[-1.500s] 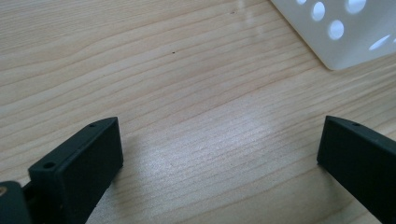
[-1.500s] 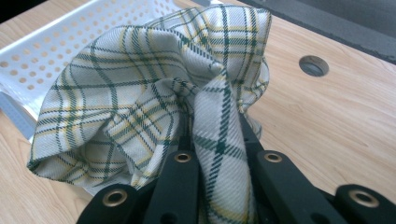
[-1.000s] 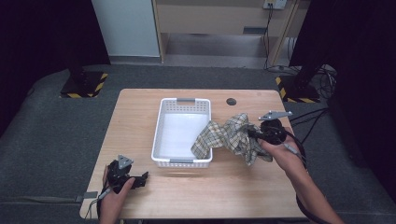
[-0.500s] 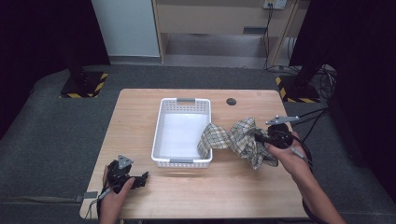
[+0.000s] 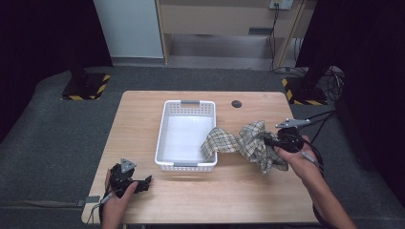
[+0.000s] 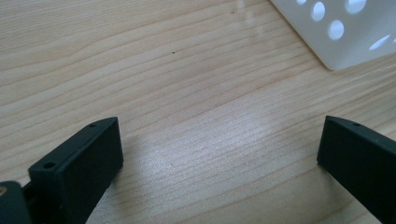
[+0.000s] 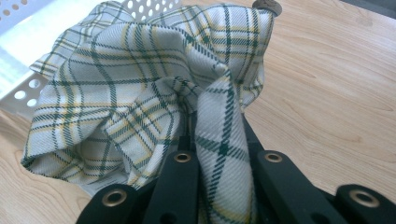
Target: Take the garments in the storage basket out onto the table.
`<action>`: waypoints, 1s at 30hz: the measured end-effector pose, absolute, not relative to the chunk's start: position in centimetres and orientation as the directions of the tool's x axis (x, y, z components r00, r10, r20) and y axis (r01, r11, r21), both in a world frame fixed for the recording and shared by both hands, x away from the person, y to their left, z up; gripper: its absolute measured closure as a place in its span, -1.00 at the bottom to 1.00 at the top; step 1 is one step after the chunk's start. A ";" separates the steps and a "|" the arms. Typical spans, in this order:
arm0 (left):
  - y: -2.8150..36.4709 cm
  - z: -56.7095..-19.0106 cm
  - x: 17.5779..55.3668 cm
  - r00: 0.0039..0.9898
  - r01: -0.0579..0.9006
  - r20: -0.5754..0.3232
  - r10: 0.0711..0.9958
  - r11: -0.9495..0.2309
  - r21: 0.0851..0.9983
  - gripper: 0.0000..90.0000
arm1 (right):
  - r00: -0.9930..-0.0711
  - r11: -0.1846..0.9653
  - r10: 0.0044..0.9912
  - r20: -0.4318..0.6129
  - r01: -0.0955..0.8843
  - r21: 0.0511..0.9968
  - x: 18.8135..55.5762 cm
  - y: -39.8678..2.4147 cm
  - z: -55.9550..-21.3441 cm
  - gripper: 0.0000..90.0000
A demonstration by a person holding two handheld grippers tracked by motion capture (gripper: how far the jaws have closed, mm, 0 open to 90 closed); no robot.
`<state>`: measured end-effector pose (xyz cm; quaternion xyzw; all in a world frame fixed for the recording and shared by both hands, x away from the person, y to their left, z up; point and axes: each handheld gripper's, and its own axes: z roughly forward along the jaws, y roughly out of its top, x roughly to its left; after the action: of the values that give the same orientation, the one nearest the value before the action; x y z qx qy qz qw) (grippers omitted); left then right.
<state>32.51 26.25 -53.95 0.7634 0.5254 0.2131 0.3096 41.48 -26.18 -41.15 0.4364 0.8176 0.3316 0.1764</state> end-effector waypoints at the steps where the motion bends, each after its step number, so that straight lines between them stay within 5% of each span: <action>1: 26.2 -54.0 32.5 0.357 0.670 0.000 0.934 -0.256 0.697 -1.00 | -0.556 0.399 0.831 0.001 0.598 0.695 41.5 -26.2 -41.1 0.85; 30: 26.2 -54.0 32.5 0.357 0.670 0.000 0.934 -0.256 0.697 -1.00 | -0.520 0.386 0.854 -0.007 0.623 0.680 41.4 -28.5 -41.8 0.85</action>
<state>32.51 26.25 -53.95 0.7633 0.5254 0.2131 0.3096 41.36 -28.52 -41.76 0.4547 0.8123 0.3168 0.1819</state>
